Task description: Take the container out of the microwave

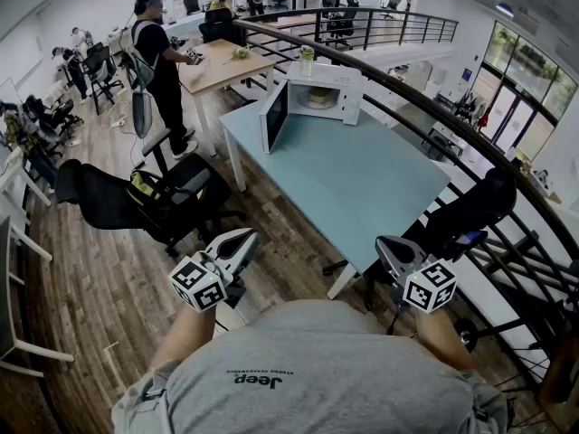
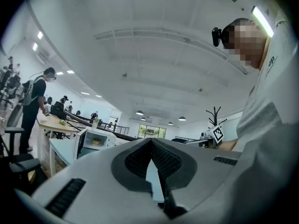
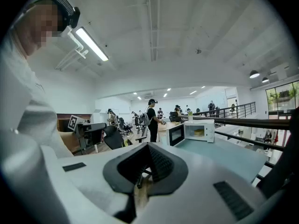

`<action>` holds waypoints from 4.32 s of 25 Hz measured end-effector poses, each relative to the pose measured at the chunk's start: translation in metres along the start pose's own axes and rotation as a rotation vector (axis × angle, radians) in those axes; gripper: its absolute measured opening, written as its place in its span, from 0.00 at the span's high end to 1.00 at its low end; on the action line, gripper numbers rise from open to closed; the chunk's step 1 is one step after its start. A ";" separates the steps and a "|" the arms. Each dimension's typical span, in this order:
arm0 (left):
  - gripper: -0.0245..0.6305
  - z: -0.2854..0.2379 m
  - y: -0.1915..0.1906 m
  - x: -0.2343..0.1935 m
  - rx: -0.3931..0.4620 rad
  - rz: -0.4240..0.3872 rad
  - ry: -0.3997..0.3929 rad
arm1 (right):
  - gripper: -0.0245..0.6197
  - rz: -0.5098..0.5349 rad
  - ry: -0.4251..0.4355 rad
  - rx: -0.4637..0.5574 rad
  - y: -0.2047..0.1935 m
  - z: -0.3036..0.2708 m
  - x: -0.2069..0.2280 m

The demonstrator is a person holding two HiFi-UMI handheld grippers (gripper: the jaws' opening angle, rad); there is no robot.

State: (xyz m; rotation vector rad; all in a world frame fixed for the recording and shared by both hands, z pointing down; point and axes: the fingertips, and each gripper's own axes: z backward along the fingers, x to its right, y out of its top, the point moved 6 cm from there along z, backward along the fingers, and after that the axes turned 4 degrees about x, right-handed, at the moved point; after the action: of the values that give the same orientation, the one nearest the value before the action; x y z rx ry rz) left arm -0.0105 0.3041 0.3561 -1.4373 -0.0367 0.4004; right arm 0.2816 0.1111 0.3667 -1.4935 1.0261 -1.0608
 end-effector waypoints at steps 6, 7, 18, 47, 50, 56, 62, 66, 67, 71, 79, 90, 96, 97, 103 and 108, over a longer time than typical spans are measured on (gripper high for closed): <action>0.95 -0.009 -0.005 0.024 -0.005 0.000 0.013 | 0.94 0.015 0.027 0.009 0.004 0.019 0.005; 0.95 -0.011 -0.007 0.029 -0.007 0.004 0.016 | 0.94 0.015 0.032 0.010 0.004 0.023 0.006; 0.95 -0.030 -0.027 0.077 -0.046 0.038 0.046 | 0.94 -0.009 0.093 0.011 -0.005 0.060 0.014; 0.95 -0.018 0.034 -0.240 -0.078 -0.013 -0.051 | 0.94 -0.029 0.069 0.052 0.026 -0.264 -0.004; 0.95 -0.013 0.043 -0.286 -0.077 0.004 -0.050 | 0.94 -0.029 0.043 0.056 0.035 -0.304 -0.003; 0.95 -0.015 0.050 -0.341 -0.062 0.037 -0.058 | 0.94 -0.032 -0.020 0.008 0.039 -0.346 0.011; 0.95 -0.030 0.047 -0.365 -0.079 0.036 -0.064 | 0.94 -0.038 -0.054 -0.011 0.039 -0.373 0.042; 0.95 -0.053 0.039 -0.377 -0.099 0.052 -0.059 | 0.93 -0.028 -0.027 -0.025 0.035 -0.398 0.066; 0.95 -0.062 0.037 -0.379 -0.104 0.056 -0.059 | 0.93 -0.023 -0.020 -0.030 0.034 -0.403 0.074; 0.95 -0.117 0.032 -0.384 -0.135 0.051 -0.074 | 0.93 -0.026 -0.004 -0.035 0.027 -0.427 0.131; 0.95 -0.271 0.017 -0.414 -0.191 0.062 -0.018 | 0.93 0.017 -0.017 -0.080 0.009 -0.510 0.310; 0.95 -0.434 -0.061 -0.459 -0.282 0.093 0.045 | 0.93 0.217 -0.042 -0.194 -0.042 -0.659 0.460; 0.95 -0.475 -0.101 -0.487 -0.284 0.138 0.100 | 0.88 0.296 -0.082 -0.243 -0.055 -0.720 0.506; 0.95 -0.479 -0.107 -0.492 -0.287 0.148 0.113 | 0.87 0.304 -0.087 -0.258 -0.057 -0.729 0.513; 0.95 -0.495 -0.140 -0.513 -0.308 0.151 0.161 | 0.85 0.439 -0.148 -0.355 -0.070 -0.782 0.551; 0.95 -0.508 -0.160 -0.522 -0.323 0.128 0.157 | 0.85 0.557 -0.214 -0.414 -0.088 -0.816 0.581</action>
State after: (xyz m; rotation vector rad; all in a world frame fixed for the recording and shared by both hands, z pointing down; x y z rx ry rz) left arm -0.3245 -0.3443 0.5484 -1.7931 0.1235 0.3971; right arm -0.3474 -0.6309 0.6211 -1.4670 1.4512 -0.2987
